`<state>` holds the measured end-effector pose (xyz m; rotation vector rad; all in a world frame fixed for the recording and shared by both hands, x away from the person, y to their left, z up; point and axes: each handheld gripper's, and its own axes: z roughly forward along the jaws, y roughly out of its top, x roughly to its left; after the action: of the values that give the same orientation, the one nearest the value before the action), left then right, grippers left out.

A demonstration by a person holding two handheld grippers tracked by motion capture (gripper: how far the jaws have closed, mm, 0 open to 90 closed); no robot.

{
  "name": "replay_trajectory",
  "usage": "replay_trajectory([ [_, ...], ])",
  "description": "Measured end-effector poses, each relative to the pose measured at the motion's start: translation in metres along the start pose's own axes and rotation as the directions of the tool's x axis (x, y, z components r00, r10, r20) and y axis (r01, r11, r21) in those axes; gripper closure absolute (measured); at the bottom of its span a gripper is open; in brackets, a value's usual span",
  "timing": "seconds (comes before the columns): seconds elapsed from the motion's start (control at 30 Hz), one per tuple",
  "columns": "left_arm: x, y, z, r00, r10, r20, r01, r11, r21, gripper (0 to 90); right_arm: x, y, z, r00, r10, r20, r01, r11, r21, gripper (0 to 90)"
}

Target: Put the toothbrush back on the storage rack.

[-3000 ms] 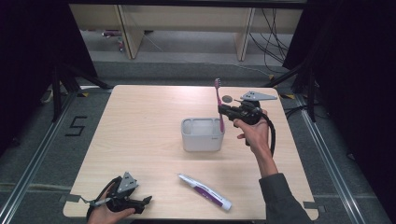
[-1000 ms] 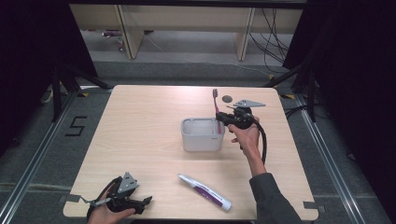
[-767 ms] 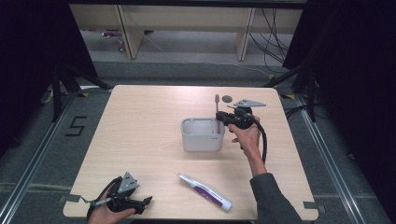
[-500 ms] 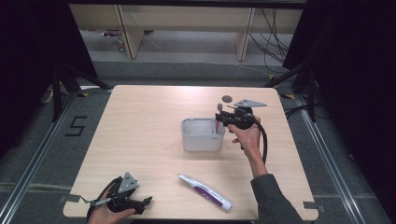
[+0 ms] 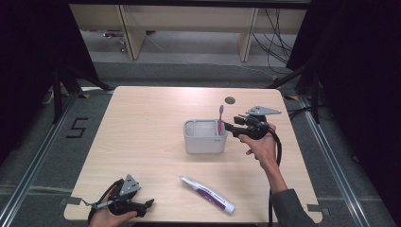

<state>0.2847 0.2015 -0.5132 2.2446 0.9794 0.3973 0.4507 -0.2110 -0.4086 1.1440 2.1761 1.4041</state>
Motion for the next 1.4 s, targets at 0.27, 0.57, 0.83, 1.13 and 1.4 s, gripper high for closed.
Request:
replay_trajectory([
  [0.27,0.0,0.0,0.0,1.0,-0.003,-0.002,0.003,1.0,0.002,16.8,0.005,-0.016,-0.022,0.9992,-0.041,-0.003,0.041,0.999,0.026,45.7],
  [0.57,0.0,0.0,0.0,1.0,-0.004,-0.002,0.004,1.0,0.0,16.8,0.014,-0.029,-0.031,0.9987,-0.049,-0.015,0.049,0.997,0.059,45.5],
  [0.83,0.0,0.0,-0.001,1.0,-0.002,-0.001,0.002,1.0,-0.002,16.8,0.021,-0.042,-0.041,0.9984,-0.053,-0.02,0.055,0.991,0.12,44.7],
  [1.13,-0.001,0.0,0.0,0.9998,-0.019,-0.009,0.019,0.9997,-0.018,16.8,0.027,-0.053,-0.045,0.9938,-0.107,-0.027,0.111,0.977,0.184,44.1],
  [1.4,-0.001,0.0,-0.001,1.0,-0.006,-0.001,0.006,0.9999,-0.011,16.8,0.037,-0.061,-0.043,0.9918,-0.113,-0.061,0.123,0.968,0.22,43.8],
])
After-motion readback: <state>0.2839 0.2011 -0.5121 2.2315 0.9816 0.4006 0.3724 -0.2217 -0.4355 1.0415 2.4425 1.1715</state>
